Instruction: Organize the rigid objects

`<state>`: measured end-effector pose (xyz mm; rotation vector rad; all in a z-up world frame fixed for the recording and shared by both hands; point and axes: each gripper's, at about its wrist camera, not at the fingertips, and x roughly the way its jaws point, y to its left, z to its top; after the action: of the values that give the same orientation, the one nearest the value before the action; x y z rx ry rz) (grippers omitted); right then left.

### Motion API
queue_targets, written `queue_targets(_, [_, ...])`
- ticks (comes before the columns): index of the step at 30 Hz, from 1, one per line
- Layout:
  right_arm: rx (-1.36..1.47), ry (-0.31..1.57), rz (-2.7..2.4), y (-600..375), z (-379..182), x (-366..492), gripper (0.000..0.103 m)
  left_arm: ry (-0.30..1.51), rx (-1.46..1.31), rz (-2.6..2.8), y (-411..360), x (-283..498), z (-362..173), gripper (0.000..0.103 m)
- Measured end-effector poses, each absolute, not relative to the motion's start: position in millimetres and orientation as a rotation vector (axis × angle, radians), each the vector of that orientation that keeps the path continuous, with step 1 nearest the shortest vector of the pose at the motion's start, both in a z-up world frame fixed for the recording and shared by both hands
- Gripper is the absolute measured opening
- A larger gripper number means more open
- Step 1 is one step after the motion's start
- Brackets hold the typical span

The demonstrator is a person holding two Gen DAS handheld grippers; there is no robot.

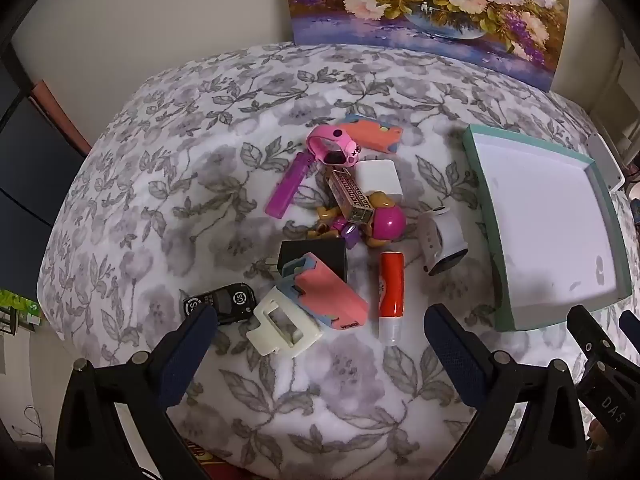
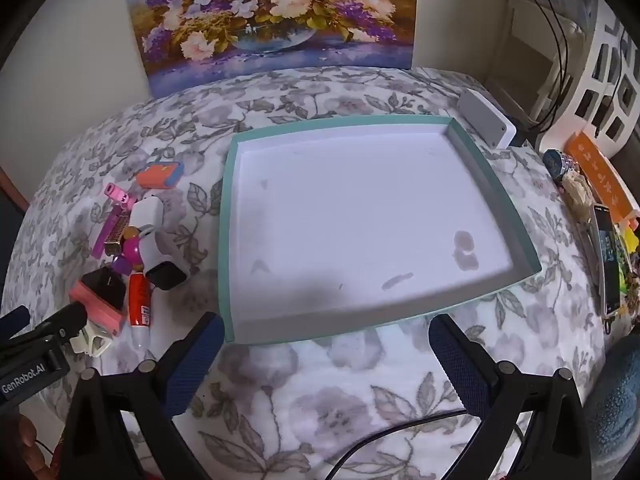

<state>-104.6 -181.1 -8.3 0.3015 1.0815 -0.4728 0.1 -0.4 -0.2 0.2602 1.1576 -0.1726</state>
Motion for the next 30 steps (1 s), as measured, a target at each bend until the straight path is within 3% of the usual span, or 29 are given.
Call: queue_targets(30, [0.278, 1.079, -0.483, -179, -5, -105, 0.103, 1.147, 0.279, -0.178, -6, -2, 0, 0.103])
